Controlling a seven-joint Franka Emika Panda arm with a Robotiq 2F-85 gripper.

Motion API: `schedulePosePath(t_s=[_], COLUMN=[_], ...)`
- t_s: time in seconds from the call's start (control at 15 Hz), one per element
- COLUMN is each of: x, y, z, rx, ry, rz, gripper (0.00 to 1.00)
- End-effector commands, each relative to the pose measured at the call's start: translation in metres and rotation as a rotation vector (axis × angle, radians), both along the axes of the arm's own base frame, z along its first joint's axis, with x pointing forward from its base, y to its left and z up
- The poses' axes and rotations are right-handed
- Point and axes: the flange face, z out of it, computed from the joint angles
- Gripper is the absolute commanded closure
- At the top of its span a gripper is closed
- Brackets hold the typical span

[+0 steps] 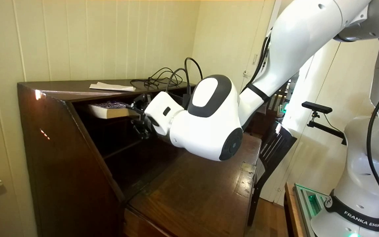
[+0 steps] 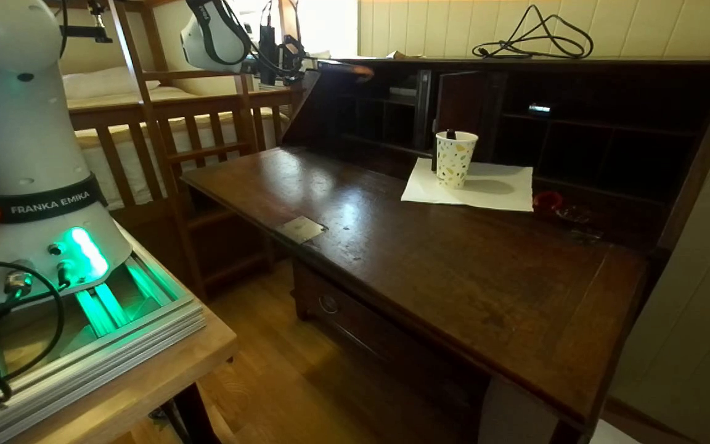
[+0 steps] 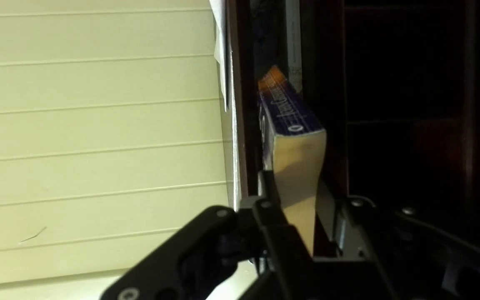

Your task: Move the blue book to the left then place it on the upper shelf of the cabinet.

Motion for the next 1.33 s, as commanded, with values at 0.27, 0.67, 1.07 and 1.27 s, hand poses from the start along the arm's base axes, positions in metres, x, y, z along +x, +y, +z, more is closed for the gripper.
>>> schedulePosePath(t_s=[0.27, 0.67, 1.07, 1.27], x=[-0.006, 0.007, 0.012, 0.021], y=[-0.017, -0.059, -0.061, -0.057], z=[-0.026, -0.028, -0.031, -0.031], rx=[0.127, -0.007, -0.024, -0.061], ry=[0.093, 0.184, 0.191, 0.119], rz=[0.099, 0.168, 0.159, 0.181], gripper=[0.93, 0.93, 0.93, 0.93])
